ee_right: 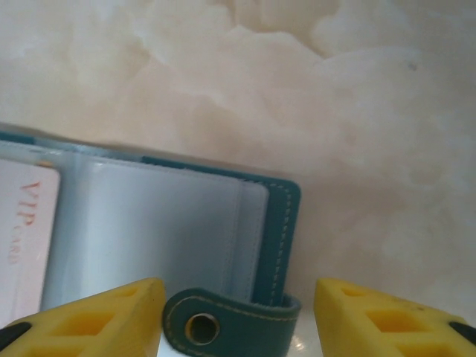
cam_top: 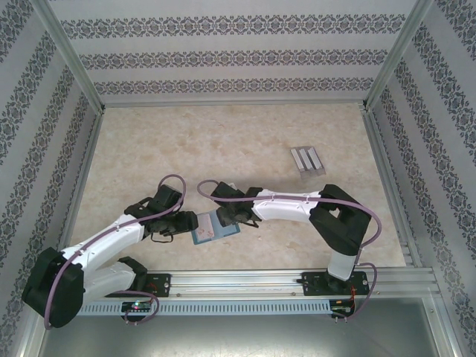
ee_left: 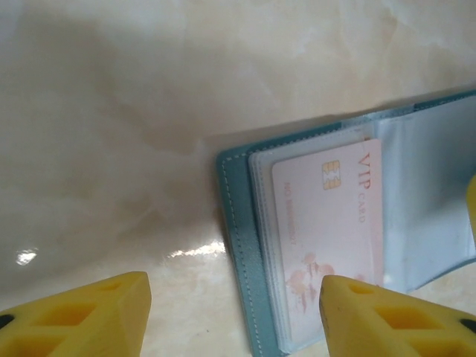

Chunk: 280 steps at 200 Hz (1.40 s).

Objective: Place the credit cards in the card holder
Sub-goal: Close the card holder at the center of the table.

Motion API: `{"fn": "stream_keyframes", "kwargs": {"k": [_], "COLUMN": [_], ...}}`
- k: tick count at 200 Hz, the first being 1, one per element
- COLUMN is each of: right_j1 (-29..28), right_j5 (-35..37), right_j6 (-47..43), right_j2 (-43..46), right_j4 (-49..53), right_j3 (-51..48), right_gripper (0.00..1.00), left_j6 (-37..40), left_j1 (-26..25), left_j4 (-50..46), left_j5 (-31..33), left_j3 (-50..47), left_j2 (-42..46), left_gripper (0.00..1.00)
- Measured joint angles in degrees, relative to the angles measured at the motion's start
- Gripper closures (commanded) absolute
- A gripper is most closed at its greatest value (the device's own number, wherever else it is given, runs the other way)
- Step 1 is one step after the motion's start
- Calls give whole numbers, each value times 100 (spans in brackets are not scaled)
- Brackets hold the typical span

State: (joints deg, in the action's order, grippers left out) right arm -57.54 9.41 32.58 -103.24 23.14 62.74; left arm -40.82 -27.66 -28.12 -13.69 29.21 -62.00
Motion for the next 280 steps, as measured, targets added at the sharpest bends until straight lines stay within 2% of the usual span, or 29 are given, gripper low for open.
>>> {"fn": "stream_keyframes", "kwargs": {"k": [32,43,69,89,142,186,225,253,280], "right_j1": [0,0,0,2,15,33,232,350,522], "right_j5": [330,348,240,-28,-629,-925,-1421,-1650,-1679], "right_j6": [52,33,7,42,337,522,743,804,826], "right_j2": [20,52,177,210,234,293,396,560,883], "right_j4": [50,46,-94,-289,-935,-1438,-2065,-2413,-2413], "right_j3": [-55,-107,-297,-437,-756,-1003,-1357,-1652,-1947], "right_gripper": [58,69,84,88,87,81,67,65,63], "left_j6": [-109,-149,-175,-181,-308,-549,-728,-723,-726], "left_j1": [0,2,2,2,33,4,-323,-619,-688], "left_j4": [175,254,514,647,643,1005,1429,1458,1526], "left_j5": [-328,-409,-555,-649,-592,-575,-719,-710,-719], "left_j3": [-105,-116,-125,-120,-96,31,129,424,483], "left_j2": [-101,-166,-411,-638,-354,179,-481,-1047,-1270], "left_gripper": [33,33,33,33,35,38,34,33,33]}}
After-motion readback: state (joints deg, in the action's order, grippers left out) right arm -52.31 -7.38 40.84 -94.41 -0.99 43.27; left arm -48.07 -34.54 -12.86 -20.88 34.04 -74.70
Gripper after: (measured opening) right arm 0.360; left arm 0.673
